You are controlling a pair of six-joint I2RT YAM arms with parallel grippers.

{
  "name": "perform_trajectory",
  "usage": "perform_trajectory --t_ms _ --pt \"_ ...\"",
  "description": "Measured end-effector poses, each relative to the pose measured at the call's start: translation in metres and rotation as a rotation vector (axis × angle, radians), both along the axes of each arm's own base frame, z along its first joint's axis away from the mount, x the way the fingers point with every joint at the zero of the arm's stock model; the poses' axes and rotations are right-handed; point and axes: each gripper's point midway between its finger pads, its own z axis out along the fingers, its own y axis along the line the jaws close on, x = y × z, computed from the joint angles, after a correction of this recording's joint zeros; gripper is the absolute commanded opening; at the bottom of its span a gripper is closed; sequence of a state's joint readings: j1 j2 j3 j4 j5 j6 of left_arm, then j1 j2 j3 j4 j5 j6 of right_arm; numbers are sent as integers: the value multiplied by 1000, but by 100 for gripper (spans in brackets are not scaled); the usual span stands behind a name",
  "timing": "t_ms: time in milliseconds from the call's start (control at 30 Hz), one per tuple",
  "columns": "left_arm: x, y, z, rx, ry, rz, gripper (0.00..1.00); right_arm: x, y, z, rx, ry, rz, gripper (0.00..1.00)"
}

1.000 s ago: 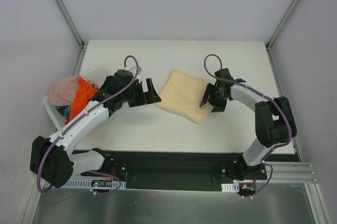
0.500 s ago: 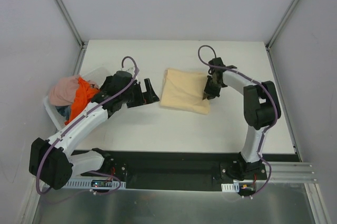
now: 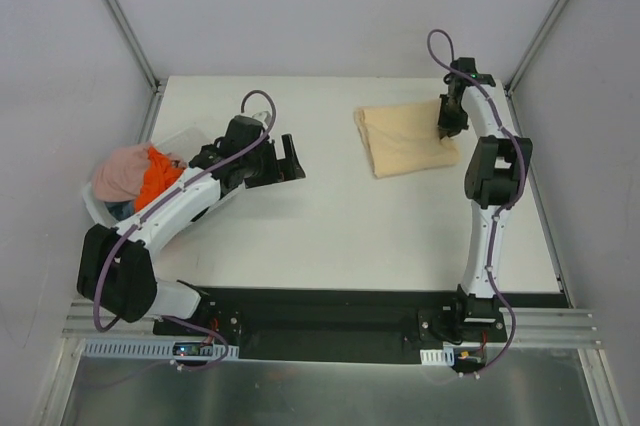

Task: Fold and stack the t-shirts
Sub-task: Put the neatly folded tshirt into the corner of the board with the right arm

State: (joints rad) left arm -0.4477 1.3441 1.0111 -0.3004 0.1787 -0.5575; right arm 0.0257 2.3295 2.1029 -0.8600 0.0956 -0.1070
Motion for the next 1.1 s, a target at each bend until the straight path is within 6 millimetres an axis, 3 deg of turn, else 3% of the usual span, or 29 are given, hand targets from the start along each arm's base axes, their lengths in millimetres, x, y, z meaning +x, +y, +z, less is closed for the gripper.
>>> perform_trajectory --t_ms 167,333,533,667,733,867,933,1100 --pt "22 -2 -8 27 20 1 99 27 -64 1 -60 -41 -49 6" --pt "39 -3 -18 34 53 9 99 31 -121 -6 -72 -69 -119 5" --pt "51 -6 -23 35 79 8 99 51 -166 0 -55 -183 -163 3" --pt "56 -8 -21 36 75 4 99 71 -176 7 -69 -262 -146 3" --pt "57 -8 -19 36 71 2 99 78 -175 8 -76 -285 -137 12" --pt "57 -8 -17 39 69 0 99 81 -173 6 -71 -296 -132 47" --pt "56 -7 -18 43 76 -1 99 81 -173 3 -69 -296 -134 96" --pt "51 -5 -9 45 63 -2 99 63 -169 5 -71 -264 -136 97"
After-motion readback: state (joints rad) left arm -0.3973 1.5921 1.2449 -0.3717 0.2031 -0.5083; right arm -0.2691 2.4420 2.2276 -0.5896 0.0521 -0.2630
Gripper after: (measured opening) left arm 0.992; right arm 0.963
